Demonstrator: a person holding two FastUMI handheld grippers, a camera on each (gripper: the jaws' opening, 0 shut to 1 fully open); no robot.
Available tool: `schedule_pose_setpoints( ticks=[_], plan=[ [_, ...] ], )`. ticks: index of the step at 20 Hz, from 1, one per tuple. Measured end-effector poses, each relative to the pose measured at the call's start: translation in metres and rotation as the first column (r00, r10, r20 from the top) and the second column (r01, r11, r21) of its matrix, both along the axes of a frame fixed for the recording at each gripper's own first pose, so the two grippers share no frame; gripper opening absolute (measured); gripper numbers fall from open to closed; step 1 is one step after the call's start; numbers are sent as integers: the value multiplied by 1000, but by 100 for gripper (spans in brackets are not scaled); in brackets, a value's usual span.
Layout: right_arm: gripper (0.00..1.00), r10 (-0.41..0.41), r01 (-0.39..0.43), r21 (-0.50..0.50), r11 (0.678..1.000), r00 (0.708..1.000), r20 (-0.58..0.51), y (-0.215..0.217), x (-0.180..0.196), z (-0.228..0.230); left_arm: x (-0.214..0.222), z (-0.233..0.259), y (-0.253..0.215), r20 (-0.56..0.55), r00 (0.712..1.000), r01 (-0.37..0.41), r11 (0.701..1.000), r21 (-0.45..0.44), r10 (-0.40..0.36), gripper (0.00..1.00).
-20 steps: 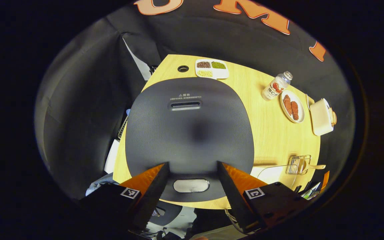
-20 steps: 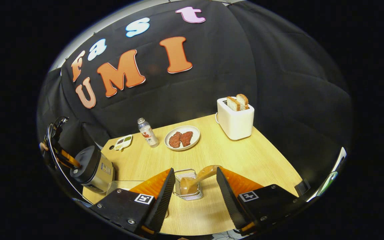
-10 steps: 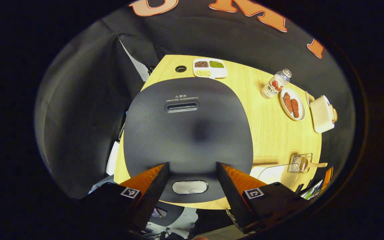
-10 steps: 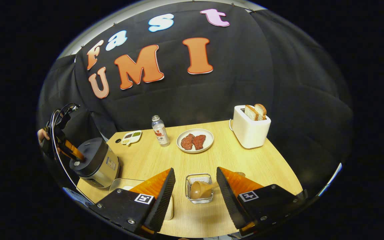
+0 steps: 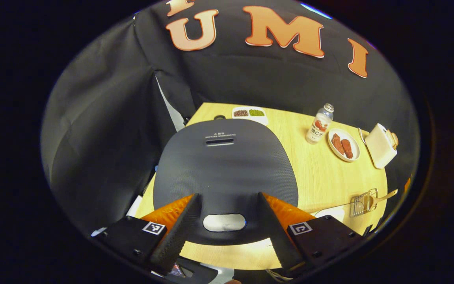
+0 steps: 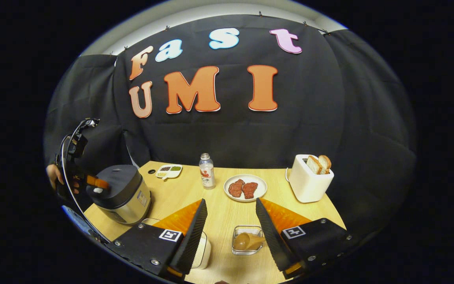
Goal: Close the left gripper, press the button to open the rice cooker; take a wooden spoon from the chopstick holder with the right hand, scoop a spoonful of rice and pour it into the rice cooker, then put the wooden spoon back into the chopstick holder.
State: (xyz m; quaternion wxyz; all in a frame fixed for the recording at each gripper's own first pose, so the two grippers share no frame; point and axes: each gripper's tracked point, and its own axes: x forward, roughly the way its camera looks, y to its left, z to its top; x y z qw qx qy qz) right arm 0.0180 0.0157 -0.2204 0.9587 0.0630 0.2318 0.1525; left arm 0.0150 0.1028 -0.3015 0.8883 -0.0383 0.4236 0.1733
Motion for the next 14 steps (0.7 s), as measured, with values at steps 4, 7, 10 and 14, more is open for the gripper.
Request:
schedule_pose_setpoints(
  ticks=[4,7,10,14],
  plan=[
    [78,3,-3,2,1000,995,101,2,5,33,9,73,-27,258,962,48,987,150,-87,97],
    [78,-4,3,5,1000,982,187,4,7,61,10,125,-51,409,901,61,976,208,-144,100],
    [78,-7,4,14,1000,965,261,6,9,84,-4,170,-70,514,841,64,974,218,-170,100],
    [81,6,-12,20,1000,956,292,13,7,96,-12,215,-88,616,762,59,968,245,-202,97]
  ],
)
